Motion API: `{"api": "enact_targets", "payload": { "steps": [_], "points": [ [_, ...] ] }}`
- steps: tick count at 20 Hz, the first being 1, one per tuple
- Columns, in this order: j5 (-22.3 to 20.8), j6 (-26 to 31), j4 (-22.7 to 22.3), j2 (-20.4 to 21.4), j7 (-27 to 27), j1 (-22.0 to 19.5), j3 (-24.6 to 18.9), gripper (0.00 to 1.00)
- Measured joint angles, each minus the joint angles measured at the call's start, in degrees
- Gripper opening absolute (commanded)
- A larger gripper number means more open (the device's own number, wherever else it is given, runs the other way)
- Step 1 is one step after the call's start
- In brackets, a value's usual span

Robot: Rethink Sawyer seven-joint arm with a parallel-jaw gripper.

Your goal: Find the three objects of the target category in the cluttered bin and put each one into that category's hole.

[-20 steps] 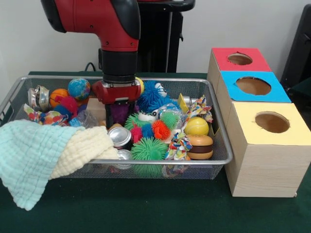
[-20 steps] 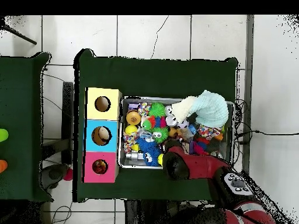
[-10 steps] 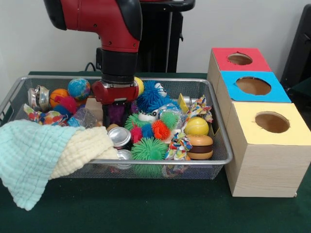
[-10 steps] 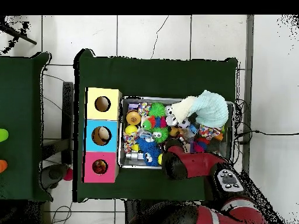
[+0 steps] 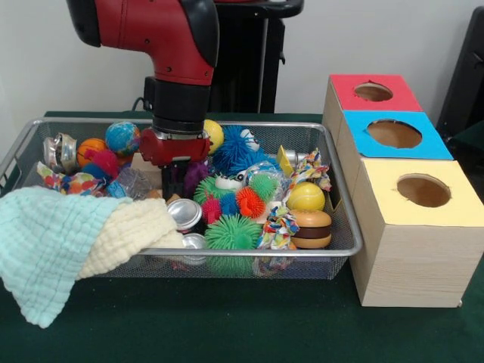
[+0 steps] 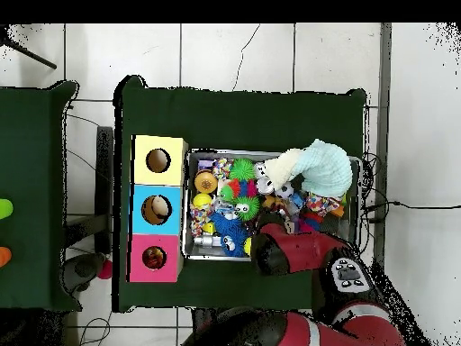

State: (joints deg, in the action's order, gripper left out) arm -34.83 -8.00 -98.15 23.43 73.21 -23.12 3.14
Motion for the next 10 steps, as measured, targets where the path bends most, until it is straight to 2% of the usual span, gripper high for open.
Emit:
{"api": "enact_targets", "payload": {
  "steps": [10],
  "points": [
    [-0.9,0.0,0.2,0.1,0.0,-0.5,-0.1,0.00]
  ]
}}
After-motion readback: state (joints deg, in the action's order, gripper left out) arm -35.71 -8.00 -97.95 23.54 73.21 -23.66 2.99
